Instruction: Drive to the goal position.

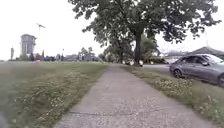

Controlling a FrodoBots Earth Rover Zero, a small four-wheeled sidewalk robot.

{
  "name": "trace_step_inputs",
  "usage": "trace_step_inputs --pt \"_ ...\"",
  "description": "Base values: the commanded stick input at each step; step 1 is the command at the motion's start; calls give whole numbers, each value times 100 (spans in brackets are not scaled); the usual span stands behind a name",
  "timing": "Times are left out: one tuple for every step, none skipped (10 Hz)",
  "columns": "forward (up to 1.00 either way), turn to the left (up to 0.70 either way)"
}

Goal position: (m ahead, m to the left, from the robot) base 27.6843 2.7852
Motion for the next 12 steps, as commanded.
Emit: trace_step_inputs --pt "70 0" --pt "70 0" --pt "70 0" --pt "70 0" --pt "70 0" --pt "70 0" --pt "70 0" --pt "70 -25" --pt "70 -33" --pt "70 -35" --pt "70 -10" --pt "70 0"
